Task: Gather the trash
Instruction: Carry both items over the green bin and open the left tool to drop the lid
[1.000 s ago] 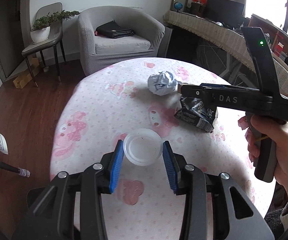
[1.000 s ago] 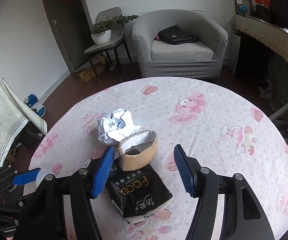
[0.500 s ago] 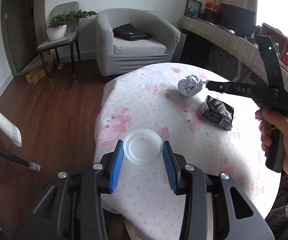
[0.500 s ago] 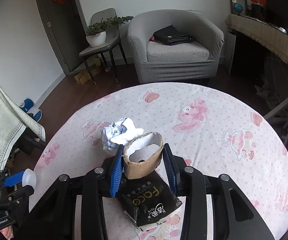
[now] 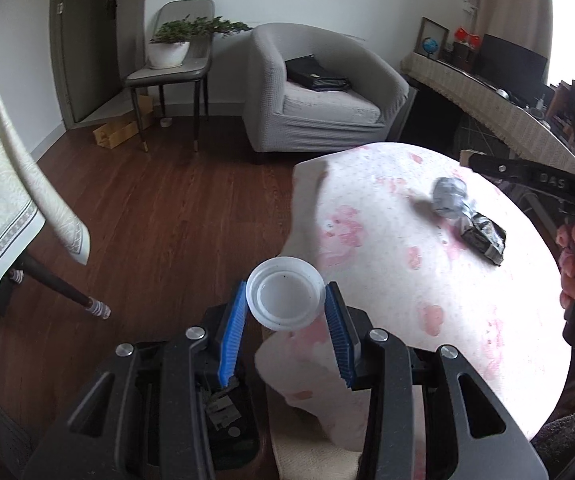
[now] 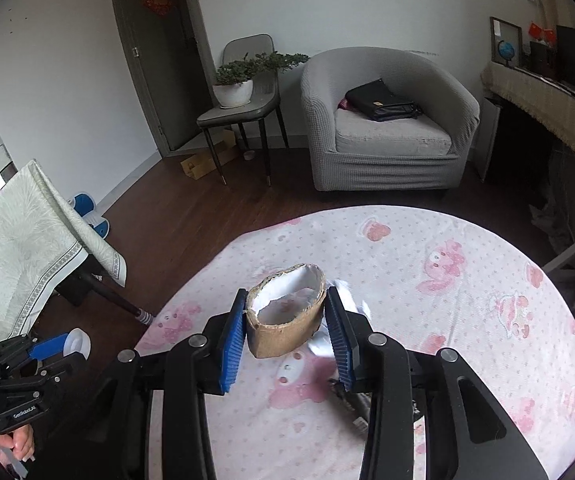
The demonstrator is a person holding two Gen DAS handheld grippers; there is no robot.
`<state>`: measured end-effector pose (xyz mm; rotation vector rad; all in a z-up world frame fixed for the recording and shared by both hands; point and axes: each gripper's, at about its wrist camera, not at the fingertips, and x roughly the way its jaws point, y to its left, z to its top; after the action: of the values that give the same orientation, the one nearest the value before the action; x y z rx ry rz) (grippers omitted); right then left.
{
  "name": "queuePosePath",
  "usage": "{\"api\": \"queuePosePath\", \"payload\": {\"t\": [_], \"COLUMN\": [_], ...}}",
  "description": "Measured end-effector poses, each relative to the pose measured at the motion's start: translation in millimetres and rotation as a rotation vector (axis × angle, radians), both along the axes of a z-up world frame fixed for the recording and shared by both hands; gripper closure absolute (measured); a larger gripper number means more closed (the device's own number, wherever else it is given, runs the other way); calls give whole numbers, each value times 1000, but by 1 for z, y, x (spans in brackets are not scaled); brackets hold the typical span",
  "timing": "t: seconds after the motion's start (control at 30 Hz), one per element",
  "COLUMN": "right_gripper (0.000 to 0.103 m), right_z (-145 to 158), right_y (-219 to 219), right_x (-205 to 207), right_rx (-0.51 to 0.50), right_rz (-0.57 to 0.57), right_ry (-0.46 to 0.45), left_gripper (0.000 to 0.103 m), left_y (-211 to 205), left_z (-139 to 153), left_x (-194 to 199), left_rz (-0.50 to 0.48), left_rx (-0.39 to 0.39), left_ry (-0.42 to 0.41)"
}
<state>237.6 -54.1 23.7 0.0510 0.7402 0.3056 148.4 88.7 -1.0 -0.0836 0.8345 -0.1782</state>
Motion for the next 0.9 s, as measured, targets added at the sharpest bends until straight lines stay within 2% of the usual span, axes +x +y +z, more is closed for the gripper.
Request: {"api": "queuePosePath", "payload": {"t": [0.2,0.47,0.9], "right_gripper": [64,64,64], "right_z": [9,15,4], "right_y": [41,99,179], "right_x": [-5,-13,-14], "right_rx": [1,7,18], "right_rz": [92,213,355], "right_ry": [-19,-30,18], "left_gripper": [61,61,61], "left_y": [36,79,120], "left_z": [-11,-44,-96], "left_x": [-4,-7,-13], "left_rz": [63,140,176], "left_rx": [-14,1,50], "left_ry": [28,105,231]}}
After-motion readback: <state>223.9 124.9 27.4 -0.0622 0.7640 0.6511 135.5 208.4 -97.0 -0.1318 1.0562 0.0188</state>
